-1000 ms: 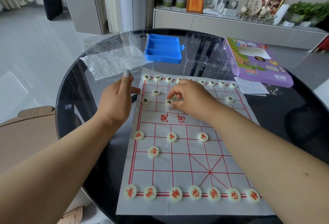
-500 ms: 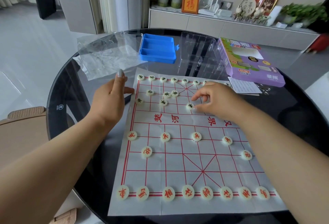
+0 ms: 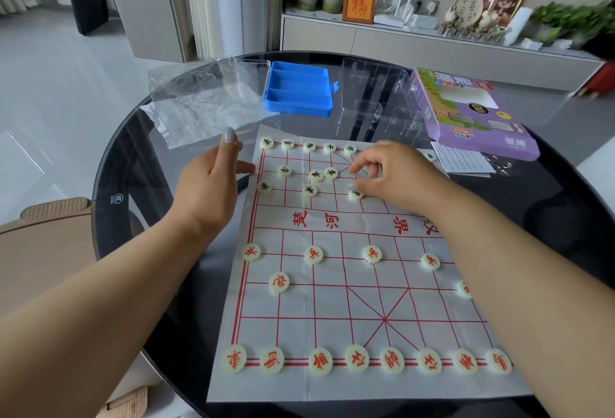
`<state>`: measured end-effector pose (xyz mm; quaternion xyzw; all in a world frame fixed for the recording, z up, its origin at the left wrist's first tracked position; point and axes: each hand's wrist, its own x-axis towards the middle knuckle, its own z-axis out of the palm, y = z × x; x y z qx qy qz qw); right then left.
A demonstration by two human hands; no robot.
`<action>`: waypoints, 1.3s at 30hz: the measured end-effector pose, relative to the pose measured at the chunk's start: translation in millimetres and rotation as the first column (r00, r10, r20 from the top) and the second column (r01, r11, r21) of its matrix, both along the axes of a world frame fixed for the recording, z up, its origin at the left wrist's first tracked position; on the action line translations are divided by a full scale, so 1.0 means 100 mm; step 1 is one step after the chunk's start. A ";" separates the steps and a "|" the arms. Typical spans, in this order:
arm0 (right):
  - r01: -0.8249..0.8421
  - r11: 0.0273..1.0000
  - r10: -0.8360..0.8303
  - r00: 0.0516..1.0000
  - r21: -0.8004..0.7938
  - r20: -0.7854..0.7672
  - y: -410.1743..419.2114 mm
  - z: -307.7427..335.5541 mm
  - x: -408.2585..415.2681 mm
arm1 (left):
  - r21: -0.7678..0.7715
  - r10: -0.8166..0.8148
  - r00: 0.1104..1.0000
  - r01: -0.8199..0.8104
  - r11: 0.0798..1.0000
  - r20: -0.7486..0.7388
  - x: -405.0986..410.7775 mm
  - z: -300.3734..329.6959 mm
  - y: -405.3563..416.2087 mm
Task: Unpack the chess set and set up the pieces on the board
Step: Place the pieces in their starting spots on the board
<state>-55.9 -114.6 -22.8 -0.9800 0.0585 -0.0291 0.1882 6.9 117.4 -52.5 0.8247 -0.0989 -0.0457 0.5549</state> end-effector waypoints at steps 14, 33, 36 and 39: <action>-0.050 0.999 0.048 0.988 -0.012 -0.149 0.15 -0.01 0.36 | 0.012 0.021 1.000 -0.021 1.000 0.014 0.02 -0.01 0.01; 0.087 0.996 -0.088 0.994 0.028 0.060 -0.47 0.25 -0.21 | 0.011 0.014 1.000 -0.015 1.000 0.027 0.02 -0.04 0.00; 0.102 0.995 -0.102 0.995 0.005 -0.007 -0.54 0.15 -0.34 | 0.018 0.019 0.999 -0.019 1.000 0.034 0.02 -0.04 0.01; 0.110 0.994 -0.110 0.993 -0.006 -0.039 -0.55 0.05 -0.42 | 0.032 0.016 0.999 -0.018 0.999 0.052 0.02 -0.03 0.02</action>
